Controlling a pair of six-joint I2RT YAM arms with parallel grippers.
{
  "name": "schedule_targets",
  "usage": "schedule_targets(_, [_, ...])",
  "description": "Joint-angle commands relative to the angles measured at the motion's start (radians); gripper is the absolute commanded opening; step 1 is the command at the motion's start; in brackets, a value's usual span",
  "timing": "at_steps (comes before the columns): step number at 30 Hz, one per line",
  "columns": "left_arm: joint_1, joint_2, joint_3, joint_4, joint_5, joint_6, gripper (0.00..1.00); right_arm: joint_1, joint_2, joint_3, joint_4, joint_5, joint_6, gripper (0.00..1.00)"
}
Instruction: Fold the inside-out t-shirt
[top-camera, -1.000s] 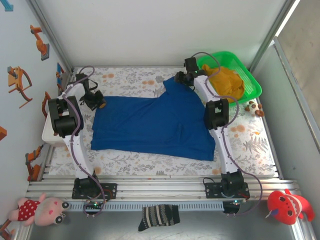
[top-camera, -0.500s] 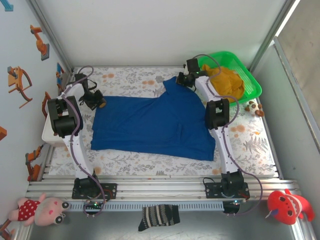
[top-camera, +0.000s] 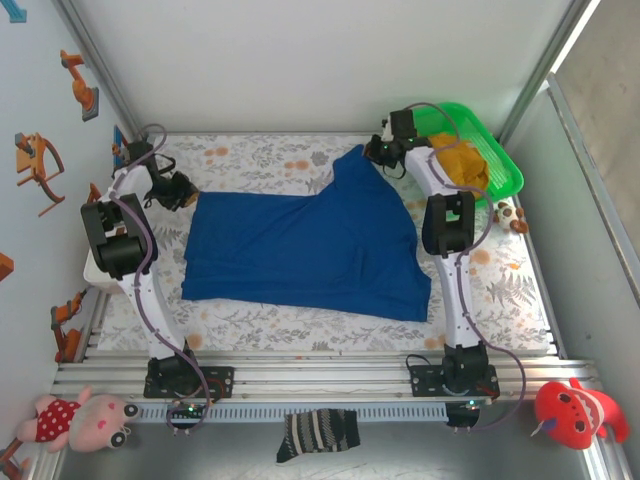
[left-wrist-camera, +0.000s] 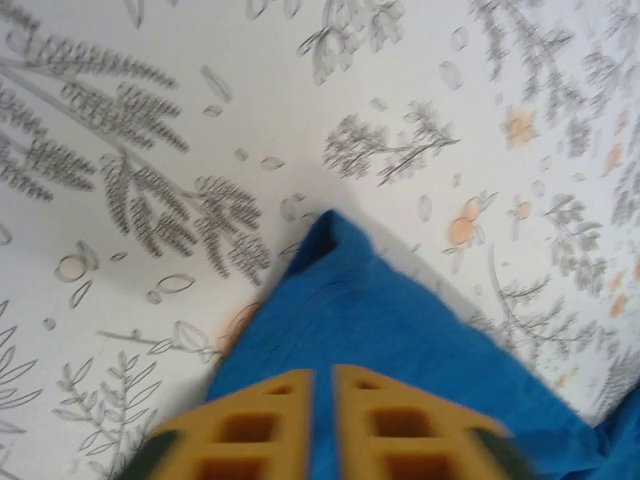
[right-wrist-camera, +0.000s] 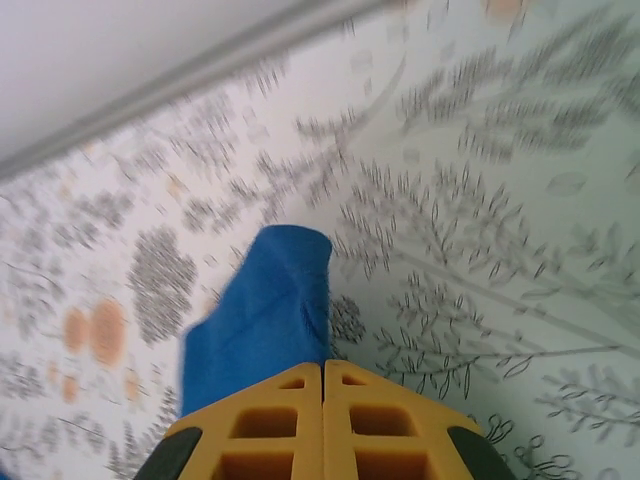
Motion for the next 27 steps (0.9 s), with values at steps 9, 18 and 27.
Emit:
schedule_targets(9, [-0.066,0.105,0.212,-0.1,-0.122,0.11,0.55,-0.009,-0.062,-0.04,0.079,-0.053,0.079,0.0])
schedule_targets(18, [-0.084,0.192,0.318,-0.231,-0.247,0.165,0.61,-0.009,-0.065,-0.05,0.08,-0.054,0.076,0.0])
schedule_targets(27, [-0.104,0.253,0.366,-0.261,-0.208,0.195,0.5,-0.011,-0.067,-0.051,0.08,-0.062,0.093,0.0])
